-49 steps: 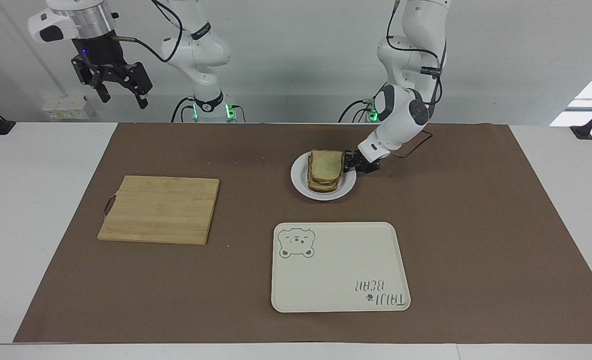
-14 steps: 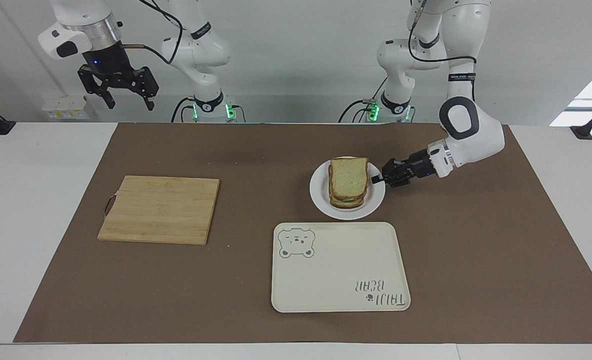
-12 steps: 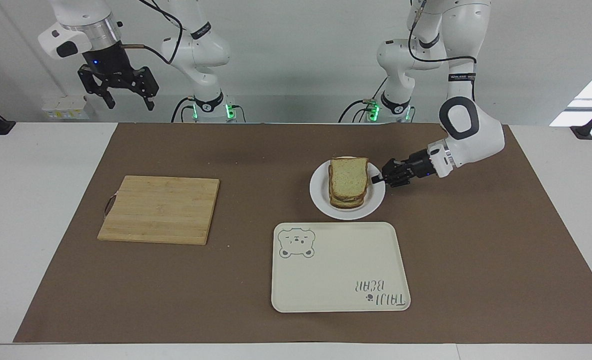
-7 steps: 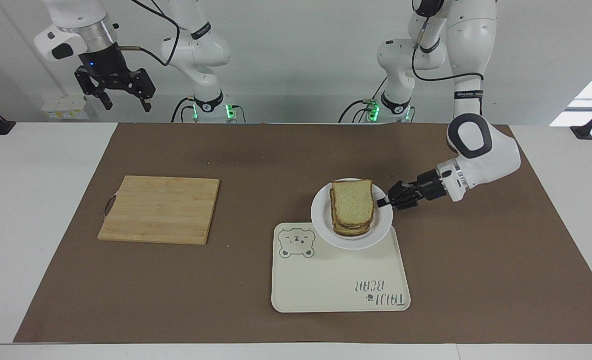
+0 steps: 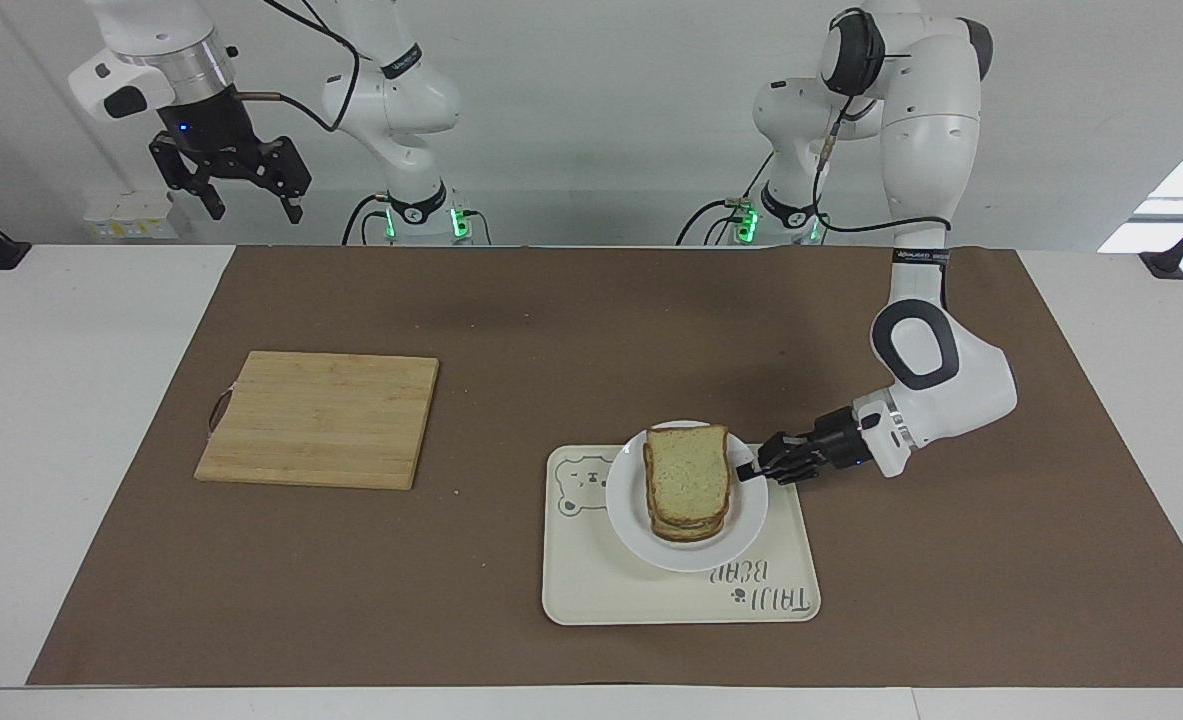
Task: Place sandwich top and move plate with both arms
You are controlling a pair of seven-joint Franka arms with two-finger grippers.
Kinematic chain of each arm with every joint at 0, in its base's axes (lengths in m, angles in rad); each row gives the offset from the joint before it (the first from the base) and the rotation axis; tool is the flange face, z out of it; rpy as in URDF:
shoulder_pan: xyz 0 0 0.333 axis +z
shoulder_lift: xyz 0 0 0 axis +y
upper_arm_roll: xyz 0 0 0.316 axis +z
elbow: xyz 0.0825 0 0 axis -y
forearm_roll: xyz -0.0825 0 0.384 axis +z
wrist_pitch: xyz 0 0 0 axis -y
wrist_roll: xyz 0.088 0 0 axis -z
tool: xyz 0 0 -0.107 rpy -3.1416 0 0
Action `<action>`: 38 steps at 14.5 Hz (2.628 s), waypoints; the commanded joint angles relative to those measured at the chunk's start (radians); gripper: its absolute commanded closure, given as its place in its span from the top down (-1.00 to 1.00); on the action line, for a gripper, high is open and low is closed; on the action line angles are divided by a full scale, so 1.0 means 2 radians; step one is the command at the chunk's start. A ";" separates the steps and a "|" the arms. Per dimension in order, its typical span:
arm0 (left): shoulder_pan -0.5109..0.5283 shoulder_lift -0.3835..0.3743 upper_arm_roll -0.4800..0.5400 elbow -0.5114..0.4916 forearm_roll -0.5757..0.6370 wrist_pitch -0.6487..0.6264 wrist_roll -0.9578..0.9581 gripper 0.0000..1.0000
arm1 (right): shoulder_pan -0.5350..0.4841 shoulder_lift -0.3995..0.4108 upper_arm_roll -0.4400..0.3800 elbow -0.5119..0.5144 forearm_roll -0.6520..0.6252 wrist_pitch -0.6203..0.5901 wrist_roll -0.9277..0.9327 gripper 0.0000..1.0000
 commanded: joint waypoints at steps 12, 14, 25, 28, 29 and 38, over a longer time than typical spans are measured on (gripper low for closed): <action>0.020 -0.008 -0.001 0.018 0.046 0.008 -0.017 1.00 | -0.012 0.002 0.000 0.003 0.005 0.003 0.000 1.00; 0.016 -0.027 0.011 0.014 0.073 0.006 -0.034 1.00 | -0.015 0.002 0.000 0.003 0.005 0.003 -0.001 1.00; 0.020 -0.127 0.033 0.014 0.402 -0.063 -0.164 1.00 | -0.022 0.001 0.000 0.002 0.005 0.002 0.000 1.00; 0.020 -0.173 0.037 0.016 0.485 -0.108 -0.210 1.00 | -0.028 0.000 0.000 0.002 0.004 0.000 -0.001 1.00; 0.020 -0.188 0.037 0.016 0.502 -0.124 -0.230 1.00 | -0.028 0.001 0.000 0.002 0.003 0.000 0.001 1.00; 0.018 -0.287 0.037 0.047 0.569 -0.272 -0.252 1.00 | -0.035 0.006 -0.001 0.014 0.006 0.007 -0.001 1.00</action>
